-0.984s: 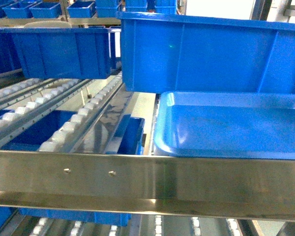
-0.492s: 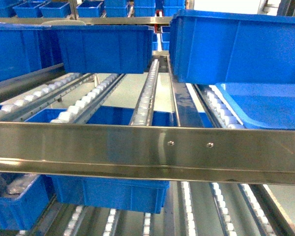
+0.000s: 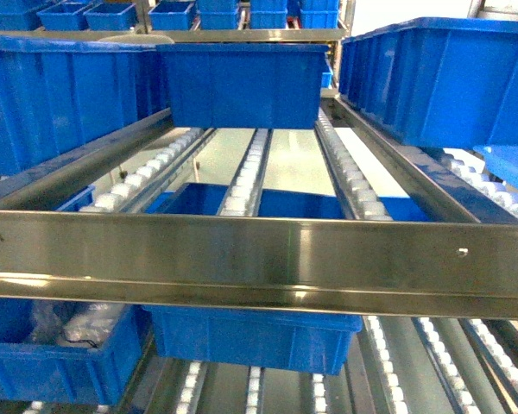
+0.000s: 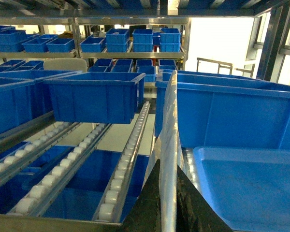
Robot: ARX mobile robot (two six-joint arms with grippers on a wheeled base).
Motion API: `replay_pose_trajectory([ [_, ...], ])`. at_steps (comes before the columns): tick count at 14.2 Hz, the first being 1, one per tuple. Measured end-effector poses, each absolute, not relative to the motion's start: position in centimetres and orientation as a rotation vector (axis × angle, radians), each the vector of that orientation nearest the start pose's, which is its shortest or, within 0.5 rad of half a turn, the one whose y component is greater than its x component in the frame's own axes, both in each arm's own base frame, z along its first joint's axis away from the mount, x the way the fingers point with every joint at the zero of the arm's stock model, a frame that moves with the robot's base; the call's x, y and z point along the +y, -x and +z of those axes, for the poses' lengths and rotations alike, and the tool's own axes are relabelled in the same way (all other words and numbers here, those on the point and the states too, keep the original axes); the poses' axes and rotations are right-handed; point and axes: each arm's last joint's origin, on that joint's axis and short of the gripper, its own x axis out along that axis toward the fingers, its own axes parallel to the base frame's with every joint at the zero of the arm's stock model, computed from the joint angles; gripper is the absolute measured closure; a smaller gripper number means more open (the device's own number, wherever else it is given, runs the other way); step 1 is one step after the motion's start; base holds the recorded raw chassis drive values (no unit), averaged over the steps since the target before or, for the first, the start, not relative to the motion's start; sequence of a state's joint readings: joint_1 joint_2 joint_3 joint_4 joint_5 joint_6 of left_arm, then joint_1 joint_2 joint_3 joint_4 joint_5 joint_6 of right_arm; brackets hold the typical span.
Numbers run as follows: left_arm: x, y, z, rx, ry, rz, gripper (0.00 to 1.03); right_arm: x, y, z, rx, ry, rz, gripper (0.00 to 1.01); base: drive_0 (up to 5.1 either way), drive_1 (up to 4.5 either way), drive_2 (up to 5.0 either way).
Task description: Move flower gift bag to table near conveyor
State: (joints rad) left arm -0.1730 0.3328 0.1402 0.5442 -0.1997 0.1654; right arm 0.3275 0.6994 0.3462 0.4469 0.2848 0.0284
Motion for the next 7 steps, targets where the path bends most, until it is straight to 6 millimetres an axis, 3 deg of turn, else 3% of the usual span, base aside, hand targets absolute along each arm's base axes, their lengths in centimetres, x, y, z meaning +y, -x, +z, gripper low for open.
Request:
replay_pose_trajectory([
  [7,-1.38,-11.22,23.46,-0.340,-0.099,0.054,1.01,4.50,-15.79,25.31,-0.083,-0.055,0.043,0.98,-4.9,2.07,2.9],
])
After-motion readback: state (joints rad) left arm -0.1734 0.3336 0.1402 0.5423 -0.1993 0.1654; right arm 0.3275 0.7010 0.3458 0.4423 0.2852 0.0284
